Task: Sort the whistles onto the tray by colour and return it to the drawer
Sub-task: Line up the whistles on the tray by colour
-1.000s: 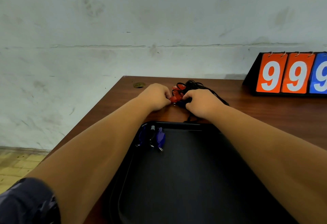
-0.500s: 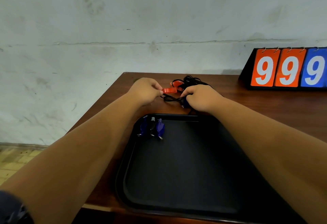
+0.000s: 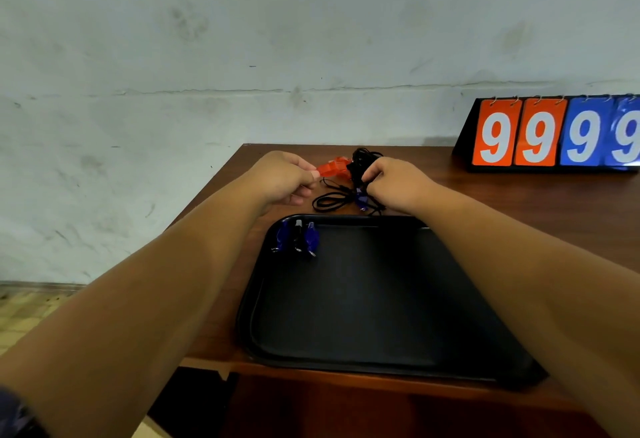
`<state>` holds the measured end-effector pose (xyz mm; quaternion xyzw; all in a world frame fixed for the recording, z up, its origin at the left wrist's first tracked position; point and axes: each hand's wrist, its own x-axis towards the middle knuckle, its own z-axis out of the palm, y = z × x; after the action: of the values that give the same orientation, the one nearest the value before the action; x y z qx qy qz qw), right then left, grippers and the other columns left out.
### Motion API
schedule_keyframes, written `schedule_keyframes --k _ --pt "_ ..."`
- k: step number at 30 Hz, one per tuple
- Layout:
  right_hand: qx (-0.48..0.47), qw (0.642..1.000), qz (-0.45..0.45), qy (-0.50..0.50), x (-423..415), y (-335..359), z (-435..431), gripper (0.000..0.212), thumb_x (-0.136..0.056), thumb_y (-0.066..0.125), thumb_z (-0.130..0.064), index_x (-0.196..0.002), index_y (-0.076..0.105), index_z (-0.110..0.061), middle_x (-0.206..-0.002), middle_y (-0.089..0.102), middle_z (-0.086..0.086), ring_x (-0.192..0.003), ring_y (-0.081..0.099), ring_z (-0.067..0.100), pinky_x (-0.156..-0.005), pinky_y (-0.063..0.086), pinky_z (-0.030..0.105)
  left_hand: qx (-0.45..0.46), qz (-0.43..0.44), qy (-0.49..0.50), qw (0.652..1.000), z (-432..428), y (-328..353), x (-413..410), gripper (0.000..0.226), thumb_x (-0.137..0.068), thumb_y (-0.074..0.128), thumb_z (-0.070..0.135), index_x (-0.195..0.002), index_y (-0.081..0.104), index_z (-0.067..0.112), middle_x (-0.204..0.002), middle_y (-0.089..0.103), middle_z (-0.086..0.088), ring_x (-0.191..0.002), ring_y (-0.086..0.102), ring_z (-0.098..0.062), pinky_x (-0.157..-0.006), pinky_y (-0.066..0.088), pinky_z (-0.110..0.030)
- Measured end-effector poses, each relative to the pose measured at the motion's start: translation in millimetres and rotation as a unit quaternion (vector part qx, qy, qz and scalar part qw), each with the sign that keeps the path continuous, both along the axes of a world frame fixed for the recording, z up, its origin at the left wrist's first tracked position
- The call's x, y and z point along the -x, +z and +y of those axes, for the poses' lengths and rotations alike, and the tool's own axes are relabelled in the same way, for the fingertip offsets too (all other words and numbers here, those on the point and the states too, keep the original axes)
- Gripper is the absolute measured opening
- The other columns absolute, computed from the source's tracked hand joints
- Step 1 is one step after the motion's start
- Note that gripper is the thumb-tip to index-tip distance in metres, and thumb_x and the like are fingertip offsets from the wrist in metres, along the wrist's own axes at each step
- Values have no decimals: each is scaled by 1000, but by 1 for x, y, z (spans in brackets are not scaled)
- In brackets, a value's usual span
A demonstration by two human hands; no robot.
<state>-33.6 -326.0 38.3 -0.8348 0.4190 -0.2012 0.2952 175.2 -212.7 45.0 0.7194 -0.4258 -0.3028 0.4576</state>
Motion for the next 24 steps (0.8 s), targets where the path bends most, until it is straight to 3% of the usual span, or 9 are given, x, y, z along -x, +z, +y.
schedule_keyframes --k 4,11,14,18,20,24 --pt "-105 990 -93 29 3 6 4 36 -99 70 -24 -134 68 -26 -108 77 4 -90 75 23 -86 63 39 -15 15 -19 1000 -1 1 17 10 -101 73 18 -109 78 14 -94 81 -4 -75 73 -12 -78 63 -34" --pt "-129 975 -179 -5 17 8 9 14 -104 70 -29 -114 76 -24 -104 81 4 -82 72 10 -78 62 32 -34 -8 -73 997 -6 3 45 10 -100 75 23 -107 80 20 -96 83 -1 -79 72 -12 -72 60 -31" --pt "-150 969 -196 -32 28 5 4 13 -104 69 -23 -116 73 -23 -106 80 1 -89 80 11 -85 67 36 -50 -96 -74 991 -14 6 56 12 -101 72 29 -105 81 23 -102 82 -2 -83 71 -14 -72 60 -32" --pt "-130 970 -193 -64 42 -1 -4 19 -99 70 -13 -116 72 -19 -109 79 4 -92 81 14 -87 67 40 -68 -296 -63 951 -37 7 63 19 -103 64 27 -104 83 21 -116 77 -2 -107 68 -19 -89 51 -33" --pt "-114 971 -193 -78 48 -5 -10 20 -96 73 -14 -115 72 -20 -112 76 4 -96 78 17 -89 67 40 -77 -334 -70 937 -49 7 66 21 -105 62 25 -109 82 19 -121 75 -1 -110 66 -19 -89 47 -31" --pt "-39 984 -154 -84 53 -10 -19 13 -93 77 -23 -103 71 -28 -106 72 -5 -104 71 18 -98 61 44 -129 -411 -63 900 -78 5 70 29 -106 62 32 -110 79 8 -115 74 -9 -109 67 -29 -95 53 -38"
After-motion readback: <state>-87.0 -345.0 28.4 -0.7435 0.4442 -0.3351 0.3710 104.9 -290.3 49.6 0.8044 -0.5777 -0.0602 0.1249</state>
